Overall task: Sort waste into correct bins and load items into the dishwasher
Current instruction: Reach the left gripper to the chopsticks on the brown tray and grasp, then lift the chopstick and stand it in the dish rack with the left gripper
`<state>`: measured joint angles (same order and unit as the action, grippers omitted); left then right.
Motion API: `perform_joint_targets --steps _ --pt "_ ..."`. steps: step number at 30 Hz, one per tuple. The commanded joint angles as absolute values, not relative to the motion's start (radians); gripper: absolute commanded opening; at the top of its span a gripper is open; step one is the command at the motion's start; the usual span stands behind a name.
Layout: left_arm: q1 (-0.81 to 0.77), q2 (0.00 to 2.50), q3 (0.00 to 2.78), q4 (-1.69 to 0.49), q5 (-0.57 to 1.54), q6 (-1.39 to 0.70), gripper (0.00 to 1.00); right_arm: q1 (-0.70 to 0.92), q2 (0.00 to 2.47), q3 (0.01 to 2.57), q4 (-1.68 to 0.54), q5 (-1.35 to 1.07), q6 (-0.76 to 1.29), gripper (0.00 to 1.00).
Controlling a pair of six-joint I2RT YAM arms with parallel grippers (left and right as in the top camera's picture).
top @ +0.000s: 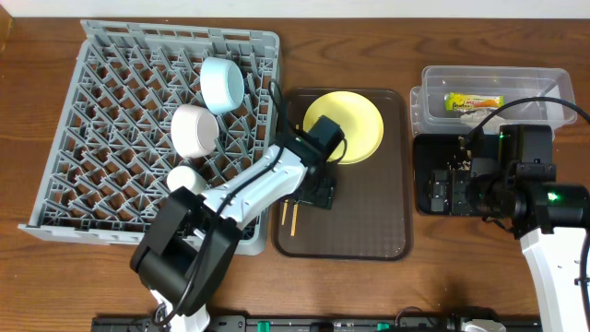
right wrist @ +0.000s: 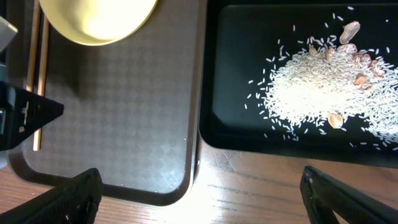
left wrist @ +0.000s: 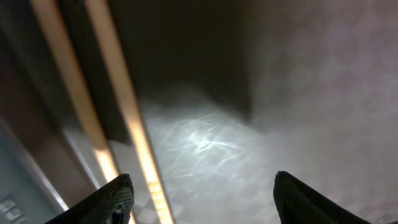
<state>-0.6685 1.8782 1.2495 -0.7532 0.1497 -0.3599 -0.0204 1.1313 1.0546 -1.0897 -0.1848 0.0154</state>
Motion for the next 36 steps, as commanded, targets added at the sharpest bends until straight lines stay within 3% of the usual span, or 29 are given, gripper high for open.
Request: perform_joint_targets --steps 1,20,23,30,36 --pt "-0.68 1.884 1.241 -0.741 0.087 -0.365 0.73 -0.033 1.131 1.073 -1.093 -0.181 0.022 0.99" --pt "-0.68 1.956 1.227 -0.688 0.059 -0.365 0.73 -0.033 1.131 1.073 -1.093 -0.181 0.022 0.99" --pt "-0.68 1.966 1.227 -0.686 0.059 -0.365 0.64 -0.033 1.131 1.073 -1.093 -0.182 0.022 0.99" --pt "-0.68 1.975 1.223 -0.694 0.06 -0.365 0.26 -0.033 1.131 1.073 -1.096 -0.184 0.021 0.99" --pt "-0.68 1.975 1.223 -0.712 0.063 -0.365 0.07 -0.033 1.131 1.073 -1.097 -0.184 0.022 0.99"
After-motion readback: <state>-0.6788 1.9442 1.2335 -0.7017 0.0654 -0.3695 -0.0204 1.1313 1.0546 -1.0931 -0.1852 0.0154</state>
